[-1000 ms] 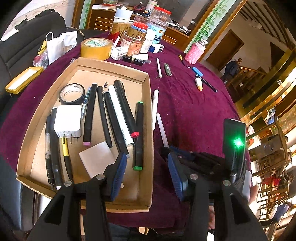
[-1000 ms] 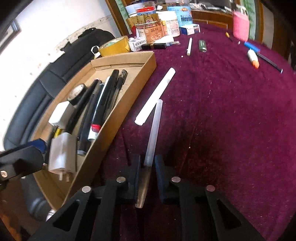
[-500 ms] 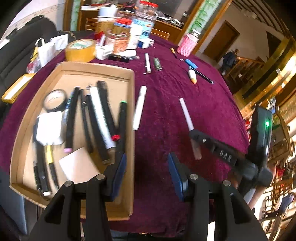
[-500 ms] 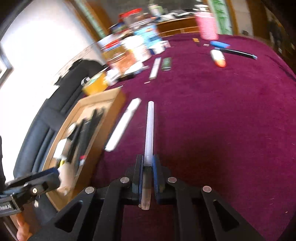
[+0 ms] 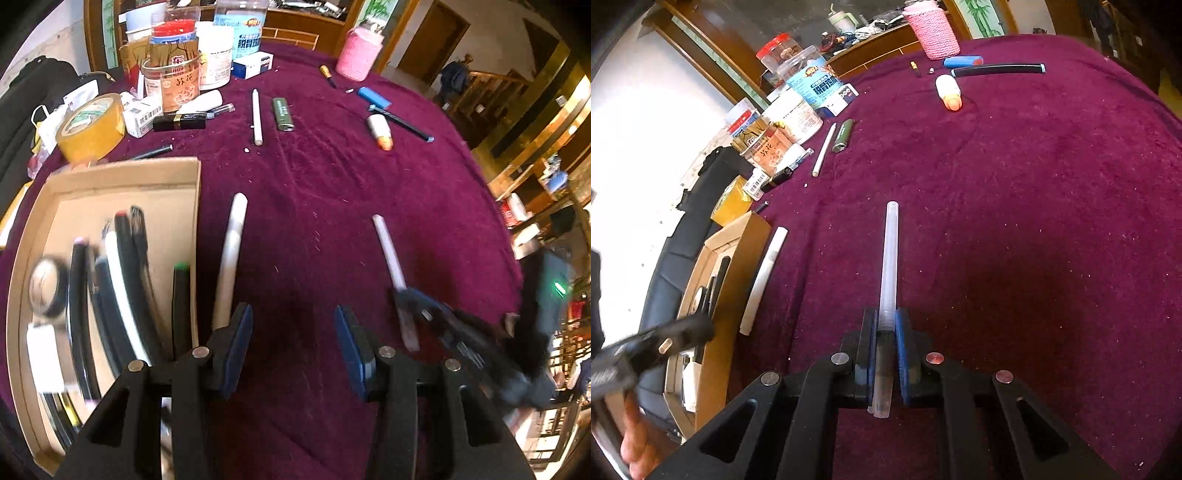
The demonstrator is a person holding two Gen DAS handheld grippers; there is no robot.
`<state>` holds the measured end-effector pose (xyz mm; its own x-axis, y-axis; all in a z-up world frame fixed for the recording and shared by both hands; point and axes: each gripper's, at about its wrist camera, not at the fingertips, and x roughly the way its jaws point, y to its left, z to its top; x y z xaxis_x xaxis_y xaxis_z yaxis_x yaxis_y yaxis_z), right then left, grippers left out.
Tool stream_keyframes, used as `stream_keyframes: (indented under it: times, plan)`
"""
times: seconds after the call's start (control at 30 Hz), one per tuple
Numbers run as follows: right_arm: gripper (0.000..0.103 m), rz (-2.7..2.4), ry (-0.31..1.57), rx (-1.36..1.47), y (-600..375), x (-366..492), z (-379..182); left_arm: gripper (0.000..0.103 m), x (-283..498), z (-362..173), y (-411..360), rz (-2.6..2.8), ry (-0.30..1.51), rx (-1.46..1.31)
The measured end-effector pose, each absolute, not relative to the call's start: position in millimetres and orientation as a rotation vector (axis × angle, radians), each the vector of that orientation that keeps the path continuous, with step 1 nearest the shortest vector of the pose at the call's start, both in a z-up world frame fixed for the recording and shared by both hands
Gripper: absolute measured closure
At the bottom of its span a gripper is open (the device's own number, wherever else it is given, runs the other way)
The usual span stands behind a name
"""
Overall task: Organize rigid objects
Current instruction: 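Grasp a translucent white stick with the right tool while the left grasps a white pen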
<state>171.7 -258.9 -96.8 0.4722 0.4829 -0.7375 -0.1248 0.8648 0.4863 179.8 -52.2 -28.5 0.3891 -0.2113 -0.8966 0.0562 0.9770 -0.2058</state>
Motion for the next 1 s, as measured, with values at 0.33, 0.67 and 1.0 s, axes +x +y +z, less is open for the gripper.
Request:
stream_keyframes:
  times: [0.33,0.67,1.0]
  plan:
    - [0.094,0.391,1.035,0.436,-265,174,-101,0.059,226,-60,-53,-0.116,1.251,-0.075]
    - [0.093,0.392,1.037,0.442,-265,175,-102,0.065,234,-72,-57,-0.012,1.309,0.052]
    - [0.093,0.391,1.037,0.441,-265,174,-102,0.092,227,-74,-45,0.009,1.305,-0.008]
